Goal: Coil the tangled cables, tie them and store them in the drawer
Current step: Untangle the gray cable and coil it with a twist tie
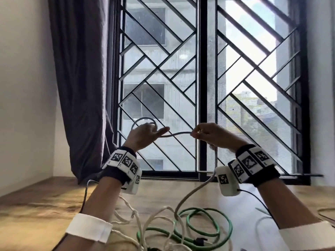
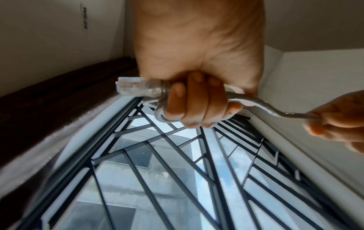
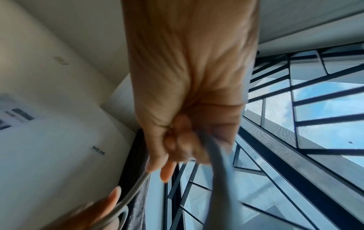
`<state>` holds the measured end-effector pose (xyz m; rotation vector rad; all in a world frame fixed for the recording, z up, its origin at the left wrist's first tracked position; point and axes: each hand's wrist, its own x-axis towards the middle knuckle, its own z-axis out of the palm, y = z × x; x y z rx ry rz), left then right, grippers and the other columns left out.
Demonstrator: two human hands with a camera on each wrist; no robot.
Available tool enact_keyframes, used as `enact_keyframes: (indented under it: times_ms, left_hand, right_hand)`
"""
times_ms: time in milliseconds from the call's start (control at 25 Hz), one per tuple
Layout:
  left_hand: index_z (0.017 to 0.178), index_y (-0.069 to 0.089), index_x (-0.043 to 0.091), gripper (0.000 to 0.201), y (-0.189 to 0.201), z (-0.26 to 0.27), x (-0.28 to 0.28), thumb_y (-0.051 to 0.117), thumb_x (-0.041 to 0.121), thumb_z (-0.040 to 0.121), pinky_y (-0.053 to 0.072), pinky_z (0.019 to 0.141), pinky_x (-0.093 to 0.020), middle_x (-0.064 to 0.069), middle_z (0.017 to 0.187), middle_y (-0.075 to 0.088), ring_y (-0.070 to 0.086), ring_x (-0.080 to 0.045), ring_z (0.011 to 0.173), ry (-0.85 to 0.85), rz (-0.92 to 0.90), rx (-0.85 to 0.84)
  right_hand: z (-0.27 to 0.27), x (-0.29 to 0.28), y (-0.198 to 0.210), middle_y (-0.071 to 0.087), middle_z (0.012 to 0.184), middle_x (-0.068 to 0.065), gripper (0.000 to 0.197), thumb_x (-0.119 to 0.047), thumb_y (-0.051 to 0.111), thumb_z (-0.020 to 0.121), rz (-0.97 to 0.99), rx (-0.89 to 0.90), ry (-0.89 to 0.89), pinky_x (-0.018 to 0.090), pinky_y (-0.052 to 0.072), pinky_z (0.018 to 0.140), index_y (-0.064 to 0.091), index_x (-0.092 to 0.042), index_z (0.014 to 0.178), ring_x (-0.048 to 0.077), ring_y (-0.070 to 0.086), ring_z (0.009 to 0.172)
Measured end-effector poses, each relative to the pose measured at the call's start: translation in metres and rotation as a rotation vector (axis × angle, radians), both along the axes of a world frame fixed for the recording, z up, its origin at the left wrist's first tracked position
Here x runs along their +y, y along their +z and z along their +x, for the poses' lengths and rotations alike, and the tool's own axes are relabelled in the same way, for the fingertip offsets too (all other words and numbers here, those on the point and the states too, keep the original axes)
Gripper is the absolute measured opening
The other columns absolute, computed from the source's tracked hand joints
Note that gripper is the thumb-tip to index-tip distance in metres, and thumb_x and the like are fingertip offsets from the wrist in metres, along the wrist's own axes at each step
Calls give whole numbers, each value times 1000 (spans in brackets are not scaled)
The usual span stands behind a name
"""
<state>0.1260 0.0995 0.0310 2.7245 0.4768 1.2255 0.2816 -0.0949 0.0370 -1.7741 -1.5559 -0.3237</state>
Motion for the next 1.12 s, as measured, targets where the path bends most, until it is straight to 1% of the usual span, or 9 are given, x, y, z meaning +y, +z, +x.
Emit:
enact_keyframes:
  times_ms: [120,240,440,520,640,840,920,1040,1120]
  left_hand:
    - [65,43,17,53,-5,-13,24,57,68,74,32,56,-27,5,63,47,44,-12,60,21,-21,59]
    - [71,50,17,57,-8,-21,47,61,72,61,35,58,-28,7,69,50,48,-12,65,-11,-77,48]
    - [59,40,21,51,-4,-10,33,55,65,80,34,61,-29,7,65,51,48,-14,65,130,64,-56]
    - [63,49,17,47,-1,-5,23,49,57,87,36,58,-27,6,60,55,50,-10,55,-23,-32,21]
    - [61,51,13,44,-7,0,10,47,43,94,27,37,-18,6,40,39,32,-5,31,-433,-350,228]
    - [62,33,20,41,-5,-8,-10,40,45,94,13,38,-19,9,49,25,18,-6,42,-773,-671,367]
    - [61,31,21,40,3,-11,-9,44,50,86,13,36,-15,10,46,27,19,-5,39,-783,-717,203]
    - [63,34,20,40,8,-8,3,50,52,81,17,32,-10,9,44,35,23,-2,33,-618,-704,-78]
    - [63,37,18,42,6,-1,9,50,49,88,19,31,-12,5,44,37,24,-4,30,-503,-571,-108]
  right_hand:
    - [6,0,-6,42,49,-4,15,-10,55,92,-123,200,126,19,48,41,61,-2,103,2,44,37]
    - [4,3,-10,57,52,-5,9,-9,55,92,-230,248,138,17,49,48,60,-5,98,2,55,45]
    - [-5,8,-17,68,75,3,14,-15,56,92,-121,311,71,18,49,46,61,-4,99,5,61,52]
    - [-11,8,-12,68,83,10,20,-14,53,94,120,497,139,23,55,50,60,0,106,12,65,51]
    - [-16,2,-1,68,86,9,22,-17,47,97,372,584,196,26,57,51,60,-5,111,15,67,50]
    - [-8,3,3,54,64,1,17,-18,45,98,571,393,33,18,38,33,62,-18,97,7,48,34]
    - [-1,6,-3,47,60,2,13,-18,49,97,468,395,-4,18,32,32,60,-16,90,7,41,36]
    - [6,9,-16,49,60,0,19,-24,55,93,-66,278,-124,17,29,34,61,-16,77,8,38,44]
    - [5,10,-27,42,51,-5,30,-36,55,92,-316,349,-107,15,22,35,59,-16,70,6,31,39]
